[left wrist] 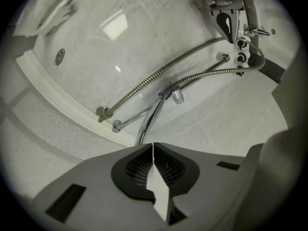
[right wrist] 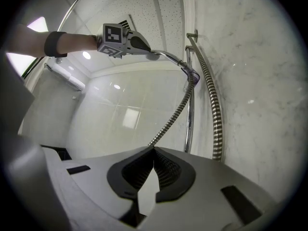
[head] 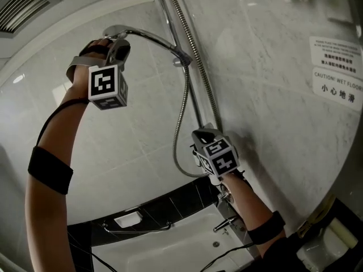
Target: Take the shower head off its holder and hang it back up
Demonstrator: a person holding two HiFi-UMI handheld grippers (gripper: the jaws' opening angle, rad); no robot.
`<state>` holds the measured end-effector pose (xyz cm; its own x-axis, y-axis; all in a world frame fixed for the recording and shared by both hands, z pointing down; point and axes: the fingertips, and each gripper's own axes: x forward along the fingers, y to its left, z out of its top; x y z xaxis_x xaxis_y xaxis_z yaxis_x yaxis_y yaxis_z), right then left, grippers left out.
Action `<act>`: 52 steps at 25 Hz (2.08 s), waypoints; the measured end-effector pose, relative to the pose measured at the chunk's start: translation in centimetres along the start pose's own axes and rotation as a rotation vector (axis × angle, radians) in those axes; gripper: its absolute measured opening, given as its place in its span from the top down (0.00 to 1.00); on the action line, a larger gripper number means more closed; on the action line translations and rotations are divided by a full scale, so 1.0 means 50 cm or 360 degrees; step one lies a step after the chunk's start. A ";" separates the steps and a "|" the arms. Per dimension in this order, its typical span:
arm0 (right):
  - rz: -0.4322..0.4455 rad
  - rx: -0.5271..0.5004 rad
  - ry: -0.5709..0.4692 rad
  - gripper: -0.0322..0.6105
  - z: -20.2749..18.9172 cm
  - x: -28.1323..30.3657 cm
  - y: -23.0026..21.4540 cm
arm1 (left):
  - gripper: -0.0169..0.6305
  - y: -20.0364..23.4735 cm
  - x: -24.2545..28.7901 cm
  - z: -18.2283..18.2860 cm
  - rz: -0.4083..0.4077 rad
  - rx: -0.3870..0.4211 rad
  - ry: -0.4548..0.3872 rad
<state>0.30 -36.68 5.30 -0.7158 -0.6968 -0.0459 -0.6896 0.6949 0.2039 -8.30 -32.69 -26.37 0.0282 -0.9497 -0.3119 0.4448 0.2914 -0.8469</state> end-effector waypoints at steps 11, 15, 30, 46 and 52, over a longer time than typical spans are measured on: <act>0.0076 0.0059 0.0106 0.91 -0.125 -0.021 0.121 | 0.97 -0.333 -0.275 -0.158 -0.0320 -0.1434 0.0155; 0.0132 0.0076 0.0144 0.91 -0.189 -0.022 0.191 | 0.97 -0.502 -0.397 -0.176 -0.0396 -0.1853 0.0260; 0.0463 0.0228 0.0383 0.91 -0.453 -0.075 0.494 | 0.97 -1.024 -0.894 -0.102 -0.0557 -0.2756 0.0951; 0.0526 0.0266 0.0539 0.91 -0.571 -0.138 0.584 | 0.97 -1.176 -1.137 -0.035 -0.0613 -0.3051 0.1245; 0.0521 0.0257 0.0560 0.91 -0.580 -0.143 0.576 | 0.97 -1.187 -1.147 -0.024 -0.0608 -0.3020 0.1270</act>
<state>-11.28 -16.83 39.86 -0.8358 -0.4363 0.3334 -0.4635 0.8861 -0.0024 -37.39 4.61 41.25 -0.3536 -0.8830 0.3088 -0.9317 0.3618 -0.0324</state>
